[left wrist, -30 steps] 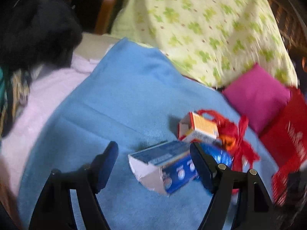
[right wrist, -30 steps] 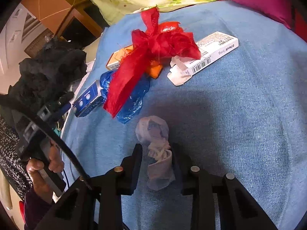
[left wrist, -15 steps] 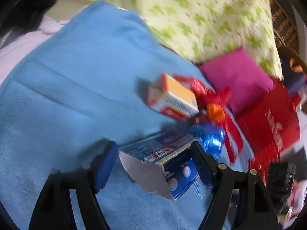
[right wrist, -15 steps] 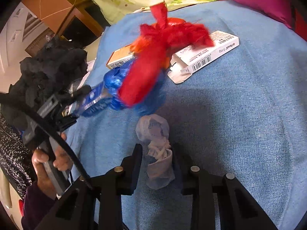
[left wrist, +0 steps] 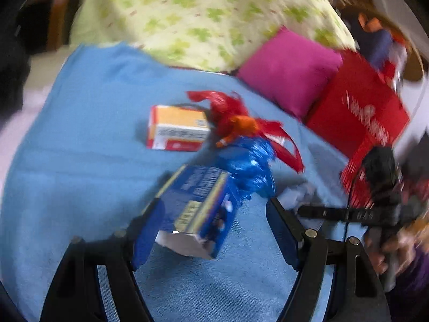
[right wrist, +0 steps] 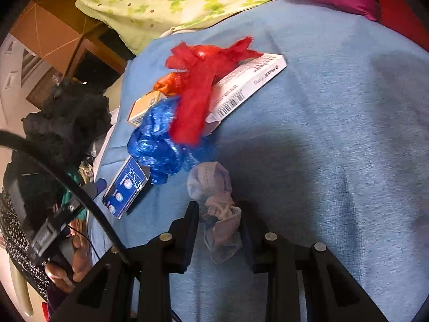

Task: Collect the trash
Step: 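Lift the blue box with the left tool while the right tool lifts the grey cloth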

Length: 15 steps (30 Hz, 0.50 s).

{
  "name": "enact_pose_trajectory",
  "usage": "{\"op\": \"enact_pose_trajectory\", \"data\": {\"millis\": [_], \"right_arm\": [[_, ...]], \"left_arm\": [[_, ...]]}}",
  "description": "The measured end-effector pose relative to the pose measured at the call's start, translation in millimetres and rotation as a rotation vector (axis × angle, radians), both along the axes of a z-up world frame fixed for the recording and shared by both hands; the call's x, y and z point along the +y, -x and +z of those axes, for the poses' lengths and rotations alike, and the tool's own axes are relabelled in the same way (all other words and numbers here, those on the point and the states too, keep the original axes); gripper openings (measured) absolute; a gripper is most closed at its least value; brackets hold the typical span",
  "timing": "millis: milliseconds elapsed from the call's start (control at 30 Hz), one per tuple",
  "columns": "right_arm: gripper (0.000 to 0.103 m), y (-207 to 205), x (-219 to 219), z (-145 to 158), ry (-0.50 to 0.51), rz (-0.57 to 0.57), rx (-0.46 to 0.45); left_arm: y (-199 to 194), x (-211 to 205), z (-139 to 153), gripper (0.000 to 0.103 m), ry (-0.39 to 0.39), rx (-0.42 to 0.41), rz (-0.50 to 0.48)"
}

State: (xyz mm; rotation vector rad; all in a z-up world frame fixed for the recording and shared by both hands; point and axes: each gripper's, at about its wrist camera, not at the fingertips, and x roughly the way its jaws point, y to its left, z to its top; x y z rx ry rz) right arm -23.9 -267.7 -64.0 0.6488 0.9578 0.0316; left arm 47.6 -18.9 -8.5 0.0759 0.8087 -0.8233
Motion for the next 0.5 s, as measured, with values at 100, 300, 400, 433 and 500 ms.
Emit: {"op": "enact_pose_trajectory", "data": {"millis": [100, 300, 400, 433, 500], "right_arm": [[0.032, 1, -1, 1, 0.009, 0.003, -0.003], [0.032, 2, -2, -1, 0.010, 0.008, 0.003], [0.032, 4, -4, -2, 0.008, 0.008, 0.003], [0.032, 4, -4, -2, 0.010, 0.007, 0.003], [0.032, 3, -2, -2, 0.018, 0.009, 0.005]], "left_arm": [[13, -21, -5, 0.079, -0.161, -0.122, 0.007], [9, -22, -11, 0.079, -0.233, -0.177, 0.053], [15, -21, -12, 0.079, -0.219, -0.156, -0.003], [18, -22, -13, 0.079, -0.223, -0.157, -0.024], [24, -26, -17, 0.079, -0.265, -0.187, -0.044]]}}
